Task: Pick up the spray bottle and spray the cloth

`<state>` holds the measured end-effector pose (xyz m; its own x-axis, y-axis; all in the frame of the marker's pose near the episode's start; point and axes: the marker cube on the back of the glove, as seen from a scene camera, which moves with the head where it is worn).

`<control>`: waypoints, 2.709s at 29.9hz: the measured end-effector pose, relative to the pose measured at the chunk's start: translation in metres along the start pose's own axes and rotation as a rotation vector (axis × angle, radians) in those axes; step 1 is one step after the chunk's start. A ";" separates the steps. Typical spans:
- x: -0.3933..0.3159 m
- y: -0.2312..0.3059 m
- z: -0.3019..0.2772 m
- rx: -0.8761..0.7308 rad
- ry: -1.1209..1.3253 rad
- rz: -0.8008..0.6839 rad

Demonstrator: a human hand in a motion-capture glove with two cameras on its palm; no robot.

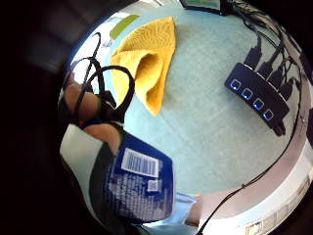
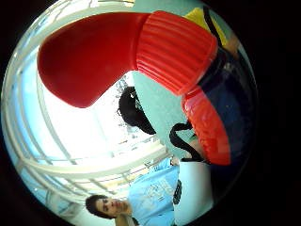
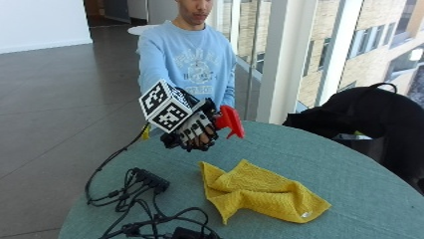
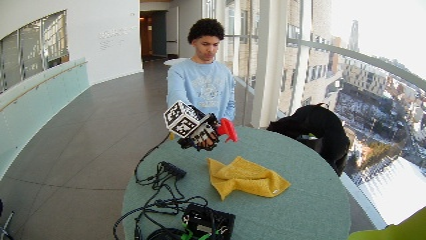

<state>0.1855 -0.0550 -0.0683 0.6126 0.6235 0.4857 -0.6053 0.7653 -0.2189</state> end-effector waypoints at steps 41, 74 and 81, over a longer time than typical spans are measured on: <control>-0.008 -0.002 0.001 0.023 0.025 -0.017; -0.217 0.029 0.205 0.037 -0.385 -0.700; -0.232 0.023 0.259 0.006 -0.388 -0.771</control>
<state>-0.1020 -0.2232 0.0331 0.6376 -0.1688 0.7517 -0.0954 0.9509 0.2945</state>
